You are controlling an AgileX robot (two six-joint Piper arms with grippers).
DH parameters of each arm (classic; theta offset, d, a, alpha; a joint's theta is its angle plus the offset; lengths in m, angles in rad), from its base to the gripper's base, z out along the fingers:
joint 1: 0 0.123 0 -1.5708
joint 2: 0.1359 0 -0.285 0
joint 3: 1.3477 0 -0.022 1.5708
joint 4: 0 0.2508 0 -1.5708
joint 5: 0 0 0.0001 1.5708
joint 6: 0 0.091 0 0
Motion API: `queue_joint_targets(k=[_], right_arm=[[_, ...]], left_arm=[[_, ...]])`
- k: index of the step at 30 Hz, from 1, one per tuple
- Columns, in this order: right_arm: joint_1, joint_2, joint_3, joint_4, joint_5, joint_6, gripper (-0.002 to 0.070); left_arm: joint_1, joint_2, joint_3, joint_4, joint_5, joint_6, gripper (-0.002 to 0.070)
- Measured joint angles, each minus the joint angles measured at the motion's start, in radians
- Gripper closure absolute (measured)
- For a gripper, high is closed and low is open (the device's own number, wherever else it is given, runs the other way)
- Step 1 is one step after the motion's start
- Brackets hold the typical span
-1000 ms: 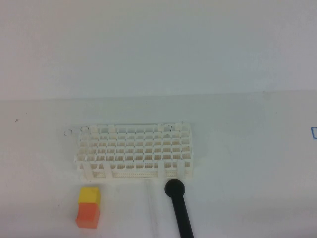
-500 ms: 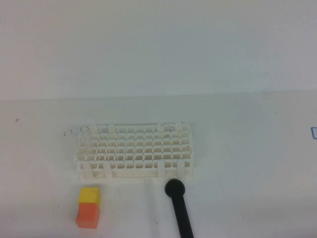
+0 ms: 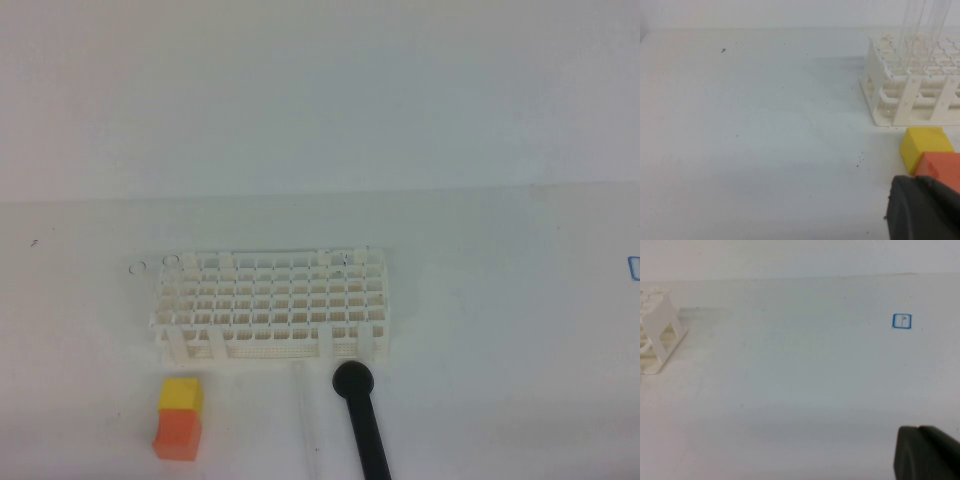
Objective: Place the test tubes
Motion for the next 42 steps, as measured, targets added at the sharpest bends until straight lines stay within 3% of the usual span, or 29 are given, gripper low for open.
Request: queue_joint_targets(k=[14,17,25,33,42], right_arm=[[0.000,0.000,0.000,0.000,0.000,0.000,0.0678],[0.000,0.000,0.000,0.000,0.000,0.000,0.0678],[0.000,0.000,0.000,0.000,0.000,0.000,0.0678],[0.000,0.000,0.000,-0.004,-0.009,0.000,0.0678],[0.000,0.000,0.006,-0.017,-0.385,0.000,0.0678]], left_arm=[[0.000,0.000,0.000,0.002,0.000,0.000,0.0676],[0.000,0.000,0.000,0.064,-0.002,0.016,0.0676],[0.000,0.000,0.000,0.067,-0.146,0.000,0.0676],[0.000,0.000,0.000,0.080,-0.169,-0.002,0.0676],[0.000,0.000,-0.001,0.044,-0.316,-0.005,0.0676]])
